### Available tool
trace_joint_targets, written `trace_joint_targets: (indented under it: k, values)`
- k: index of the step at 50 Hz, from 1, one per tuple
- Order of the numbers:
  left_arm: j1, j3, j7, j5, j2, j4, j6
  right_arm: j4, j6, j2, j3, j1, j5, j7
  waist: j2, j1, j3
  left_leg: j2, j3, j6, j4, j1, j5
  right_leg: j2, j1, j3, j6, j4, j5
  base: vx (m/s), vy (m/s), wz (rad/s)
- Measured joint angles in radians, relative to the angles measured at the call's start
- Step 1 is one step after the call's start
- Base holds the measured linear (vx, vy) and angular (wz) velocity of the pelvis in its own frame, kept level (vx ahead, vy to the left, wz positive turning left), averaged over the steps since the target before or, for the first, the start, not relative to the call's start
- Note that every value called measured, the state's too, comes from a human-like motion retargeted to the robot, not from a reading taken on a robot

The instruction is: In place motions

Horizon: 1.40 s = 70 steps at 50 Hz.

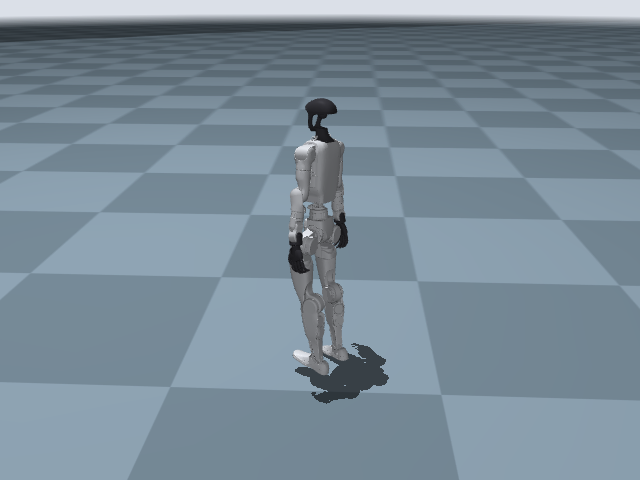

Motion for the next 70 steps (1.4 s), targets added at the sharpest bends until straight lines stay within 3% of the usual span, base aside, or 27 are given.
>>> trace_joint_targets:
  k: [3, 5, 7, 8, 10, 13, 15, 20, 25, 27, 31, 32, 34, 36, 38, 40, 42, 45, 47, 49, 50, 52, 55, 57, 63, 68, 70]
  values:
    - [-0.008, 0.012, 0.033, 0.105, -0.031, 0.164, 0.144, 0.015, -0.028, -0.037, -0.203, 0.002, 0.460, -0.057, -0.025, 0.025, 0.007, -0.006, -0.003, -0.001, -0.002, -0.008, 0.003, -0.006, -0.007, -0.002, 0.001, 0.000, 0.001, -0.08, 0.00, 0.09]
    - [0.015, 0.015, -0.046, 0.108, -0.045, 0.208, 0.159, -0.063, -0.100, -0.076, -0.378, -0.028, 0.717, -0.191, -0.031, 0.040, 0.005, -0.005, -0.005, -0.001, -0.002, -0.018, 0.005, -0.007, -0.016, -0.004, 0.002, 0.001, 0.002, -0.03, -0.01, 0.04]
    - [0.049, 0.012, -0.151, 0.088, -0.051, 0.214, 0.126, -0.168, -0.219, -0.157, -0.495, -0.072, 0.820, -0.332, -0.032, 0.046, -0.011, -0.002, -0.006, -0.002, -0.003, -0.034, 0.006, -0.005, -0.028, -0.009, 0.005, 0.000, 0.003, 0.00, 0.01, 0.09]
    - [0.066, 0.015, -0.189, 0.080, -0.050, 0.210, 0.106, -0.217, -0.259, -0.213, -0.510, -0.091, 0.820, -0.367, -0.032, 0.041, -0.021, 0.000, -0.005, -0.003, -0.004, -0.041, 0.007, -0.004, -0.033, -0.012, 0.006, 0.000, 0.003, 0.00, 0.00, 0.00]
    - [0.097, 0.024, -0.228, 0.084, -0.045, 0.193, 0.075, -0.325, -0.244, -0.342, -0.490, -0.140, 0.755, -0.382, -0.029, 0.021, -0.039, 0.002, -0.004, -0.003, -0.003, -0.054, 0.007, -0.004, -0.044, -0.013, 0.007, -0.001, 0.004, 0.00, 0.00, 0.00]
    - [0.115, 0.030, -0.196, 0.115, -0.038, 0.158, 0.079, -0.521, -0.073, -0.559, -0.413, -0.276, 0.583, -0.331, -0.016, 0.001, -0.055, 0.000, -0.003, -0.002, 0.001, -0.072, 0.007, -0.006, -0.062, -0.013, 0.007, 0.002, 0.006, 0.01, -0.02, -0.03]
    - [0.110, 0.023, -0.165, 0.107, -0.023, 0.146, 0.088, -0.650, -0.033, -0.702, -0.316, -0.372, 0.489, -0.371, -0.017, 0.004, -0.060, -0.003, 0.002, -0.001, 0.002, -0.074, 0.006, -0.011, -0.070, -0.007, 0.006, 0.004, 0.008, 0.05, -0.09, -0.21]
    - [0.062, 0.017, -0.204, 0.037, 0.026, 0.112, 0.122, -0.962, 0.007, -1.034, 0.144, -0.701, 0.170, -0.497, -0.025, 0.032, -0.075, -0.001, 0.035, -0.001, 0.002, -0.074, 0.005, -0.013, -0.099, 0.034, 0.000, 0.009, 0.016, 0.08, -0.15, -0.46]
    - [0.000, 0.031, -0.256, 0.011, 0.095, -0.015, 0.136, -1.328, 0.210, -1.236, 0.627, -1.088, -0.289, -0.523, -0.058, 0.069, -0.072, 0.017, 0.072, -0.007, -0.001, -0.065, 0.004, 0.000, -0.113, 0.069, -0.007, 0.014, 0.024, 0.04, -0.18, -0.40]
    - [-0.022, 0.032, -0.240, -0.009, 0.124, -0.063, 0.122, -1.465, 0.231, -1.261, 0.879, -1.304, -0.433, -0.550, -0.078, 0.063, -0.073, 0.021, 0.075, -0.010, -0.004, -0.060, 0.002, 0.004, -0.111, 0.073, -0.009, 0.016, 0.022, 0.00, -0.18, -0.04]
    - [-0.045, 0.051, -0.201, -0.031, 0.133, -0.112, 0.091, -1.609, 0.203, -1.161, 1.627, -1.973, -0.646, -0.585, -0.063, 0.023, -0.098, 0.031, 0.067, -0.014, -0.005, -0.065, 0.001, 0.012, -0.113, 0.074, -0.007, 0.020, 0.015, 0.02, -0.12, 0.15]
    - [-0.052, 0.050, -0.200, -0.027, 0.129, -0.120, 0.088, -1.631, 0.188, -1.136, 1.741, -2.075, -0.691, -0.600, -0.057, 0.019, -0.100, 0.033, 0.064, -0.015, -0.004, -0.066, 0.002, 0.014, -0.110, 0.071, -0.007, 0.020, 0.014, 0.04, -0.08, 0.26]
    - [-0.070, 0.038, -0.209, -0.009, 0.122, -0.136, 0.089, -1.656, 0.156, -1.143, 1.812, -2.137, -0.722, -0.705, -0.054, 0.022, -0.098, 0.033, 0.053, -0.015, -0.003, -0.065, 0.003, 0.016, -0.101, 0.059, -0.006, 0.016, 0.011, 0.02, -0.05, 0.33]
    - [-0.099, 0.016, -0.223, 0.010, 0.099, -0.148, 0.092, -1.604, 0.091, -1.197, 1.807, -2.127, -0.685, -0.863, -0.045, 0.047, -0.089, 0.032, 0.044, -0.014, -0.002, -0.067, 0.005, 0.017, -0.094, 0.047, -0.004, 0.013, 0.010, -0.04, 0.02, 0.30]
    - [-0.123, -0.007, -0.227, 0.022, 0.059, -0.151, 0.094, -1.463, 0.035, -1.265, 1.698, -2.024, -0.610, -0.927, -0.029, 0.088, -0.081, 0.030, 0.038, -0.013, -0.001, -0.070, 0.007, 0.017, -0.090, 0.039, -0.003, 0.011, 0.009, -0.05, 0.05, 0.19]
    - [-0.117, 0.008, -0.220, 0.024, 0.034, -0.136, 0.088, -1.245, 0.064, -1.233, 1.267, -1.626, -0.513, -0.913, -0.027, 0.090, -0.097, 0.026, 0.029, -0.011, 0.003, -0.080, 0.008, 0.015, -0.089, 0.029, -0.002, 0.006, 0.009, -0.05, 0.07, 0.24]
    - [-0.092, 0.036, -0.220, 0.023, 0.046, -0.110, 0.084, -1.057, 0.168, -1.107, 0.766, -1.200, -0.372, -0.858, -0.058, 0.074, -0.124, 0.021, 0.016, -0.009, 0.005, -0.096, 0.010, 0.012, -0.094, 0.016, -0.001, 0.003, 0.007, -0.04, 0.06, 0.32]
    - [-0.068, 0.077, -0.228, 0.010, 0.035, -0.053, 0.096, -0.806, 0.274, -0.986, 0.420, -1.015, -0.074, -0.611, -0.080, 0.080, -0.145, 0.013, 0.001, -0.005, 0.008, -0.113, 0.010, 0.008, -0.104, 0.006, 0.002, 0.000, 0.005, -0.06, 0.09, 0.16]
    - [-0.047, 0.119, -0.246, -0.014, 0.021, -0.006, 0.112, -0.687, 0.295, -0.961, 0.275, -0.966, 0.155, -0.377, -0.087, 0.086, -0.147, 0.010, -0.008, -0.003, 0.011, -0.118, 0.011, 0.007, -0.107, 0.007, 0.002, 0.000, 0.005, -0.05, 0.07, -0.08]
    - [-0.025, 0.167, -0.278, -0.043, 0.009, 0.044, 0.135, -0.600, 0.250, -0.940, 0.171, -0.940, 0.415, -0.255, -0.089, 0.087, -0.150, 0.009, -0.013, -0.002, 0.014, -0.120, 0.013, 0.009, -0.110, 0.010, 0.002, -0.001, 0.005, 0.00, 0.00, 0.00]
    - [-0.016, 0.188, -0.298, -0.059, 0.008, 0.073, 0.147, -0.565, 0.203, -0.929, 0.125, -0.925, 0.552, -0.230, -0.091, 0.087, -0.151, 0.009, -0.016, -0.001, 0.016, -0.122, 0.015, 0.010, -0.112, 0.012, 0.001, -0.001, 0.005, 0.00, 0.00, 0.00]
    - [0.001, 0.218, -0.346, -0.082, 0.009, 0.132, 0.174, -0.580, 0.095, -0.888, 0.078, -0.912, 0.786, -0.364, -0.087, 0.082, -0.156, 0.012, -0.014, 0.000, 0.016, -0.124, 0.018, 0.012, -0.118, 0.017, 0.002, 0.001, 0.006, 0.00, 0.00, 0.00]
    - [0.017, 0.241, -0.412, -0.092, 0.018, 0.213, 0.222, -0.701, -0.173, -0.816, 0.113, -0.926, 0.777, -0.666, -0.071, 0.071, -0.159, 0.019, -0.001, 0.001, 0.012, -0.122, 0.022, 0.019, -0.126, 0.026, 0.001, 0.003, 0.007, 0.01, 0.02, -0.19]
    - [0.030, 0.241, -0.439, -0.085, 0.026, 0.227, 0.244, -0.808, -0.203, -0.812, 0.224, -0.965, 0.618, -0.786, -0.061, 0.062, -0.153, 0.023, 0.011, 0.001, 0.009, -0.116, 0.026, 0.021, -0.127, 0.035, -0.001, 0.005, 0.009, 0.04, 0.01, -0.21]
    - [0.030, 0.196, -0.398, -0.087, 0.050, 0.178, 0.234, -1.228, -0.065, -0.966, 0.673, -1.187, 0.182, -0.695, -0.056, 0.068, -0.122, 0.026, 0.046, -0.006, 0.006, -0.104, 0.029, 0.016, -0.128, 0.057, -0.006, 0.009, 0.015, 0.05, -0.04, -0.16]
    - [-0.017, 0.152, -0.328, -0.148, 0.076, 0.084, 0.204, -1.602, 0.292, -1.190, 1.146, -1.570, -0.366, -0.545, -0.080, 0.063, -0.113, 0.020, 0.041, -0.012, 0.003, -0.114, 0.039, 0.009, -0.126, 0.047, -0.006, 0.006, 0.013, 0.03, -0.08, 0.21]
    - [-0.033, 0.146, -0.313, -0.174, 0.069, 0.048, 0.191, -1.708, 0.364, -1.192, 1.352, -1.755, -0.621, -0.586, -0.077, 0.040, -0.123, 0.019, 0.030, -0.015, 0.004, -0.123, 0.043, 0.008, -0.123, 0.035, -0.005, 0.004, 0.009, 0.05, -0.04, 0.46]
